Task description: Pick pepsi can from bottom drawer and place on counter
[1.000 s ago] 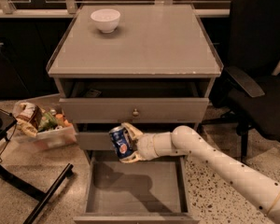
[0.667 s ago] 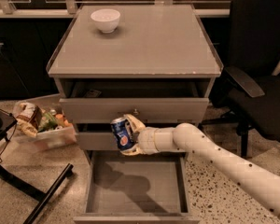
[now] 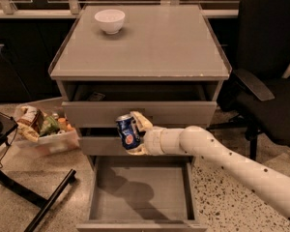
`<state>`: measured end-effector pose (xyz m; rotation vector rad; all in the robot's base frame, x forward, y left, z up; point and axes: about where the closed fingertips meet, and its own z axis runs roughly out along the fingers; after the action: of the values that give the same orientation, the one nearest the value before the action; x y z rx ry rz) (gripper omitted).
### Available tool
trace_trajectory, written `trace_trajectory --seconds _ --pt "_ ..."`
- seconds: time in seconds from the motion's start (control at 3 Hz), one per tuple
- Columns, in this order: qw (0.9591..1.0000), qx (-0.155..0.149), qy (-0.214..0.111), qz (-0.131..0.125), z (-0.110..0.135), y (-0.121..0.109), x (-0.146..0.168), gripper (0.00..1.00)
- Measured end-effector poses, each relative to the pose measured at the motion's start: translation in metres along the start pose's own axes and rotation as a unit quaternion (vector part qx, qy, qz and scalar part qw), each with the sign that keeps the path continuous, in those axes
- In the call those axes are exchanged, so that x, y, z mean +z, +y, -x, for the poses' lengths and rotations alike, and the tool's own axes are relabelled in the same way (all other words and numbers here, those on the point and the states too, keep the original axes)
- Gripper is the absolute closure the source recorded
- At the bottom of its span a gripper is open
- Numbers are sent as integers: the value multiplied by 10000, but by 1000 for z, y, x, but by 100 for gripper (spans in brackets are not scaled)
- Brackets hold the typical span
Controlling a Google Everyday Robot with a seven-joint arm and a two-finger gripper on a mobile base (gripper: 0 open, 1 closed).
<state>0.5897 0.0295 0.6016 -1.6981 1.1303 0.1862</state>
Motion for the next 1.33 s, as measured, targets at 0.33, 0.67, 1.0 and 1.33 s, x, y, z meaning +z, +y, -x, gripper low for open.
trace_trajectory --seconds 0.33,0.67,1.0,1.33 --pt "9979 -542 18 -346 25 -32 -22 100" --pt "9871 -1425 30 -727 72 -85 -55 100" --pt "9723 -2131 69 -957 114 -139 -77 100" --pt "9704 -2155 109 -1082 122 -196 -89 100"
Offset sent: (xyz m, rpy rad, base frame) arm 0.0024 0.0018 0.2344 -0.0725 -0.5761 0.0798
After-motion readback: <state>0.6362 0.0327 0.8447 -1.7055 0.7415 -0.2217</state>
